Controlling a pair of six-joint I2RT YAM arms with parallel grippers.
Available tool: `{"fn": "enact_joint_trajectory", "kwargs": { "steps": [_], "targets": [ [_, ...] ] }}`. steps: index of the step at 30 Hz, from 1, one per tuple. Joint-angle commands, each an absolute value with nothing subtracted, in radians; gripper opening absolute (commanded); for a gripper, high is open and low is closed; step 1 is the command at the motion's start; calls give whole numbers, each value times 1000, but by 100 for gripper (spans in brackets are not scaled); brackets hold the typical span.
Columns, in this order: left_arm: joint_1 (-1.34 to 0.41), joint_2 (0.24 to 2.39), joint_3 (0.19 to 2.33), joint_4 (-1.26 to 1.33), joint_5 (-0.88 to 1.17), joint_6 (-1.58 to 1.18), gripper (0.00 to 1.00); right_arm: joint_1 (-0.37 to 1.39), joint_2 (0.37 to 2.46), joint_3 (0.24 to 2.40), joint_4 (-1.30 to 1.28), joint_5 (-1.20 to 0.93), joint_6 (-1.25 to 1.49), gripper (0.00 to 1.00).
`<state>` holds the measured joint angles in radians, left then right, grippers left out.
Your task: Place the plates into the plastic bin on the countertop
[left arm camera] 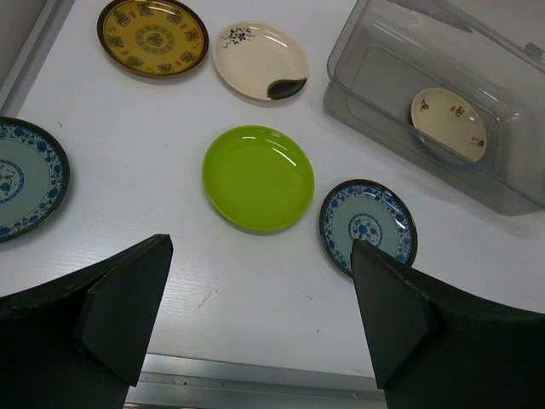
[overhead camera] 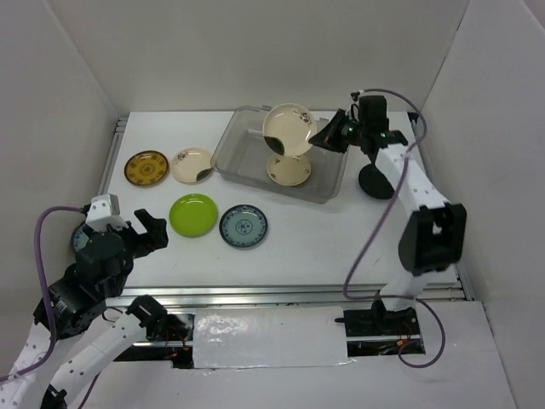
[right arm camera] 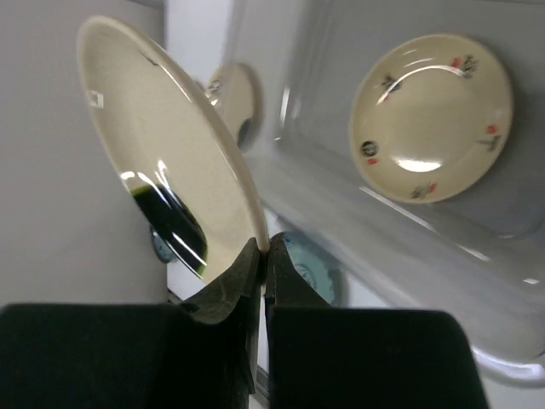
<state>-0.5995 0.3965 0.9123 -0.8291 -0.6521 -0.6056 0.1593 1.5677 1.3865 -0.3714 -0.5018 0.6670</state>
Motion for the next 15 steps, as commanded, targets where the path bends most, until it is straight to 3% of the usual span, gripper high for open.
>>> {"fn": "enact_joint_trajectory", "kwargs": {
  "steps": [1, 6, 12, 13, 14, 15],
  "targets": [
    [-606, 379, 917, -792, -667, -600, 99, 118, 1887, 1710, -599, -508, 629, 0],
    [-604, 379, 916, -788, -657, -591, 99, 104, 2103, 1946, -707, -473, 600, 0],
    [-604, 391, 913, -776, -638, -578, 99, 112, 2135, 1887, -661, -486, 583, 2],
    [-604, 391, 913, -778, -638, -580, 99, 115, 2132, 1884, -658, -500, 575, 7],
    [-604, 396, 913, -775, -637, -577, 99, 118, 2122, 1879, -652, -524, 565, 34],
    [-604, 397, 913, -775, -634, -577, 99, 123, 2106, 1872, -644, -546, 555, 53]
  ]
}}
